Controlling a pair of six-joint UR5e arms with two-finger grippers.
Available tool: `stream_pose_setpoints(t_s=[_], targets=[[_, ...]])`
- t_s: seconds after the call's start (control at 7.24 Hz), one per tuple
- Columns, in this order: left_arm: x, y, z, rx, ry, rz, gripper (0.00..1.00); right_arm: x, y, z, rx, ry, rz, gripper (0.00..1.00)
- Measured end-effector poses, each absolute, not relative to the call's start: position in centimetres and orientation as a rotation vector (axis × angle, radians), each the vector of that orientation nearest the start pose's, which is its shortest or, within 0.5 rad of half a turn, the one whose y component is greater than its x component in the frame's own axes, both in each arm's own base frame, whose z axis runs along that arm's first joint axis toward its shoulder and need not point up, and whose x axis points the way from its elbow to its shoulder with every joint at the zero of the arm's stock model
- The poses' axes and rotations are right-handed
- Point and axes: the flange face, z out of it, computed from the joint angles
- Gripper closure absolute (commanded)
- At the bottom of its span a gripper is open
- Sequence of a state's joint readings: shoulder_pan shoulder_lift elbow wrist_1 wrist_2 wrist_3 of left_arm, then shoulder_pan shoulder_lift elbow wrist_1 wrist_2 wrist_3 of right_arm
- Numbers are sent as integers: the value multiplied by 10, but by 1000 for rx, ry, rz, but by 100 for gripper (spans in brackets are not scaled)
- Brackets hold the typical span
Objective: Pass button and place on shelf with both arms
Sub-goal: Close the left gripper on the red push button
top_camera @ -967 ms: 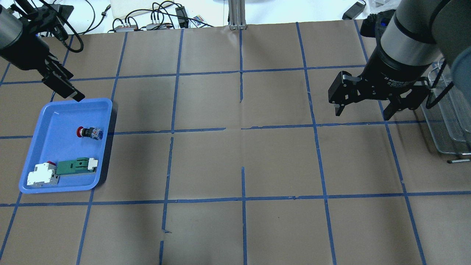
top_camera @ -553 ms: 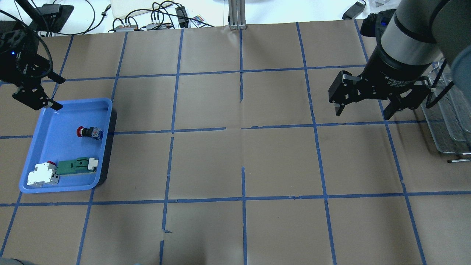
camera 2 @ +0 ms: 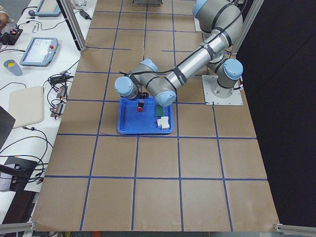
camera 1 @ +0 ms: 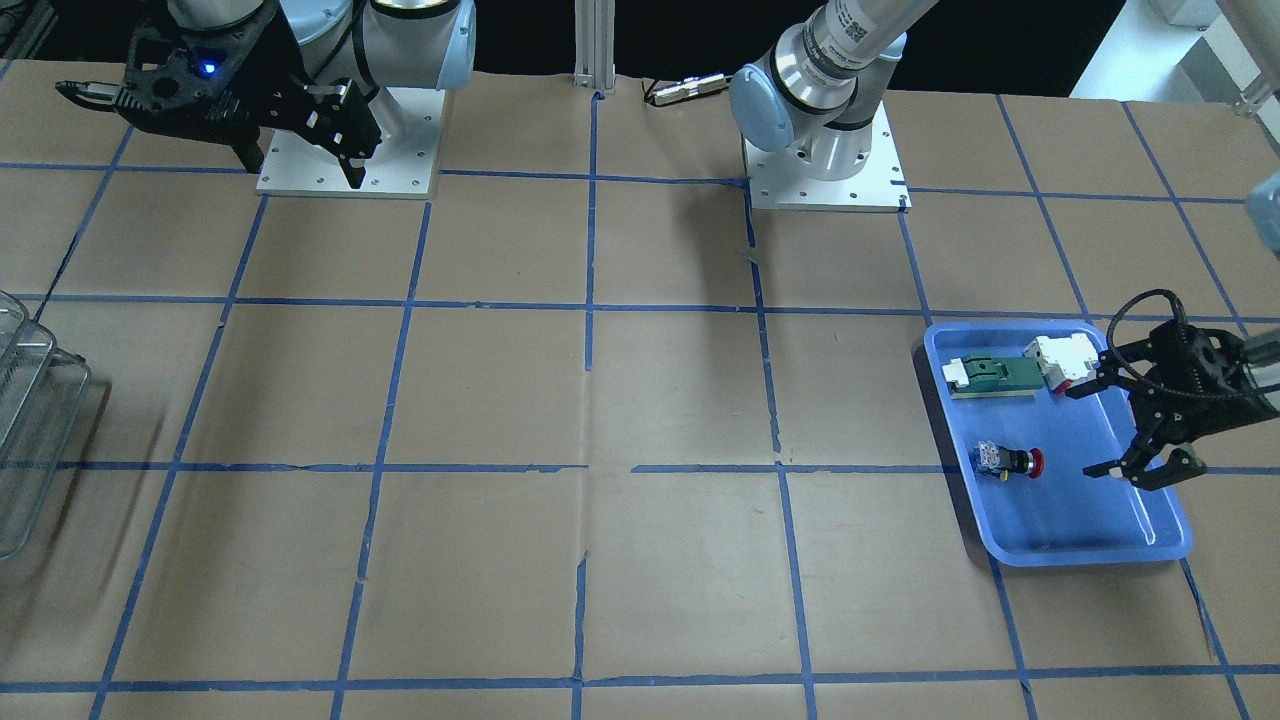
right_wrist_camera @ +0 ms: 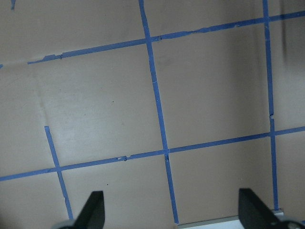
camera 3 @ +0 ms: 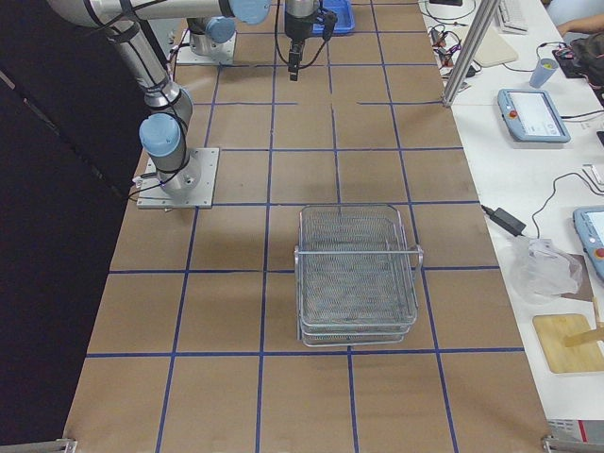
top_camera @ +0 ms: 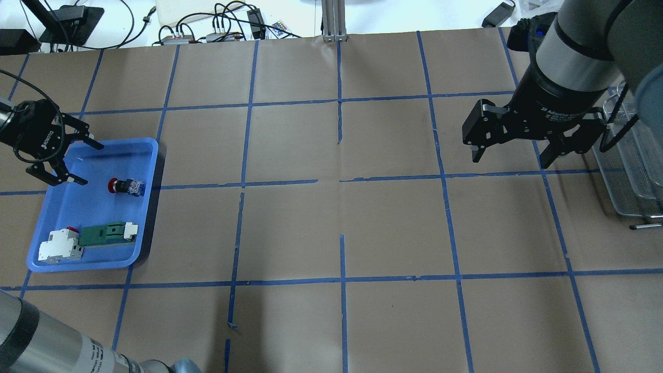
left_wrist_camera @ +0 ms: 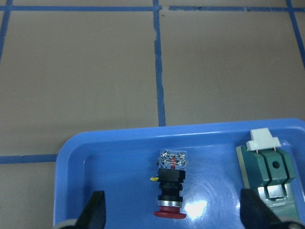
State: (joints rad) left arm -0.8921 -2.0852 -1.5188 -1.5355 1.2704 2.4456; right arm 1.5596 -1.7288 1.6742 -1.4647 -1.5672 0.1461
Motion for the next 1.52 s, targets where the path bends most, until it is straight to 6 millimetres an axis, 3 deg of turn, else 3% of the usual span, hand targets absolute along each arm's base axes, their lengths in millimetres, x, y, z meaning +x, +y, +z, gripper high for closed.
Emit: stream_pose_setpoints(t_s=[0.14,0.41,0.69,0.97,1.24,1.38,1.52], targets=[[266,-578,202,-2029,-1706,420,0,129,-421,499,248,3130,80,0],[270,-577,169,-2012,-1647,447,0,129,-421,499,249,3128,80,0],[269,-576,154,-1976,-1636,474,36,130,-420,499,259,3122,81,0],[269,-577,152,-1971,-1634,484,60,129,-422,499,266,3129,75,0],[270,-577,154,-1978,-1635,488,93,128,-423,499,233,3131,60,0],[270,-577,160,-1985,-1640,488,100,128,-424,499,124,3135,55,0],[269,-578,166,-1989,-1648,486,100,128,-425,499,-109,3132,51,0]])
